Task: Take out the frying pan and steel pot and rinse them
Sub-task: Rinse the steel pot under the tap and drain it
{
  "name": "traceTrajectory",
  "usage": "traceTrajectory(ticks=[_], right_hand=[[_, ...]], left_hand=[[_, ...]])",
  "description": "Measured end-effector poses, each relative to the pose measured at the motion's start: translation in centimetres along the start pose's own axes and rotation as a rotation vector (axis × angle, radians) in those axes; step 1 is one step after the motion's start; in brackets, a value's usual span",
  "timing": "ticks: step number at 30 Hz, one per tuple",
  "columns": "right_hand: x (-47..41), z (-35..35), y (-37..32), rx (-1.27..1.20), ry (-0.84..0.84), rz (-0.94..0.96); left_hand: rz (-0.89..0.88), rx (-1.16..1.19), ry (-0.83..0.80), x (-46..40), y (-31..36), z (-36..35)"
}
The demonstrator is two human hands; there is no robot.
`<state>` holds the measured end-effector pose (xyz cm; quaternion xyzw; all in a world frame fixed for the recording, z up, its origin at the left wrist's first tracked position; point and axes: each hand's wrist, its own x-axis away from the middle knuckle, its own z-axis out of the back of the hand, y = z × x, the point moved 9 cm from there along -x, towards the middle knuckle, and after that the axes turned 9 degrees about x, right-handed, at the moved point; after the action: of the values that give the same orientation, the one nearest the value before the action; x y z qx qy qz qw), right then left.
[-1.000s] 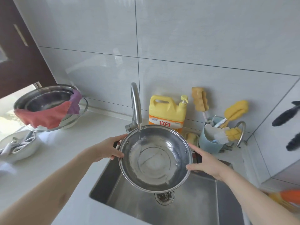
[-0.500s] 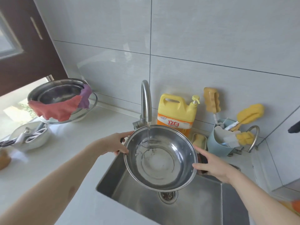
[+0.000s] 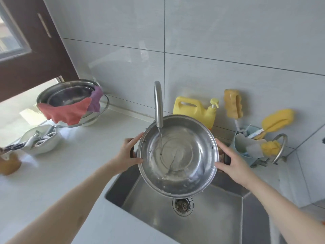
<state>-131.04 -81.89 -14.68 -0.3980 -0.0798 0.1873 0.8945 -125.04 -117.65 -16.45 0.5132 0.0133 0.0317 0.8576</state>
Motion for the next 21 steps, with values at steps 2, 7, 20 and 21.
traceTrajectory(ticks=[2, 7, 20, 21], right_hand=[[-0.1, 2.2, -0.2, 0.078, 0.031, 0.046], [0.4, 5.1, 1.5, 0.135, 0.040, 0.109], [2.0, 3.6, 4.8, 0.223, 0.035, 0.121], [1.9, 3.0, 4.5, 0.227, 0.026, 0.131]], left_hand=[[-0.024, 0.017, 0.001, 0.0, -0.2, -1.6], [-0.002, 0.030, -0.082, -0.3, -0.4, -5.5], [-0.174, 0.004, 0.030, -0.4, 0.6, -7.2], [-0.204, -0.011, 0.056, -0.2, 0.4, -6.6]])
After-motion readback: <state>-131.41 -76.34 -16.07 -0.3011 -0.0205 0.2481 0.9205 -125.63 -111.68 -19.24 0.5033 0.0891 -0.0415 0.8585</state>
